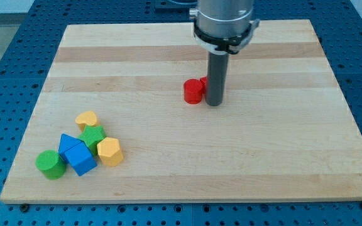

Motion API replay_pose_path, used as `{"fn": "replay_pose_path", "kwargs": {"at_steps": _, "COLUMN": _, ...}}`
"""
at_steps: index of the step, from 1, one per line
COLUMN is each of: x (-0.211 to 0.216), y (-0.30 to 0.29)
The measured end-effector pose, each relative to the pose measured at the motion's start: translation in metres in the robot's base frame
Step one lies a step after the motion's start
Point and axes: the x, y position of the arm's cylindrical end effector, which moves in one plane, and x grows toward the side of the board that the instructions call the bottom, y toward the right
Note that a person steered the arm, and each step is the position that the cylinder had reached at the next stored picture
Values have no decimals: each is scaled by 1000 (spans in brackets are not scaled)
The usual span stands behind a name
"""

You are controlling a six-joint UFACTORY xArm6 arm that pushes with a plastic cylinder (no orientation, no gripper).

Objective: Move arm to the bottom of group of blocks

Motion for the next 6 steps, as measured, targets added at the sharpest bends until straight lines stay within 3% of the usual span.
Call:
{"fn": "replay_pose_path", "kwargs": {"at_steps": 1, "x": 3, "y": -6}}
{"fn": "replay_pose_path", "kwargs": {"at_steps": 3, "x": 74, "y": -17}}
{"fn": "replay_pose_path", "kwargs": {"at_steps": 6, "x": 182, "y": -146}}
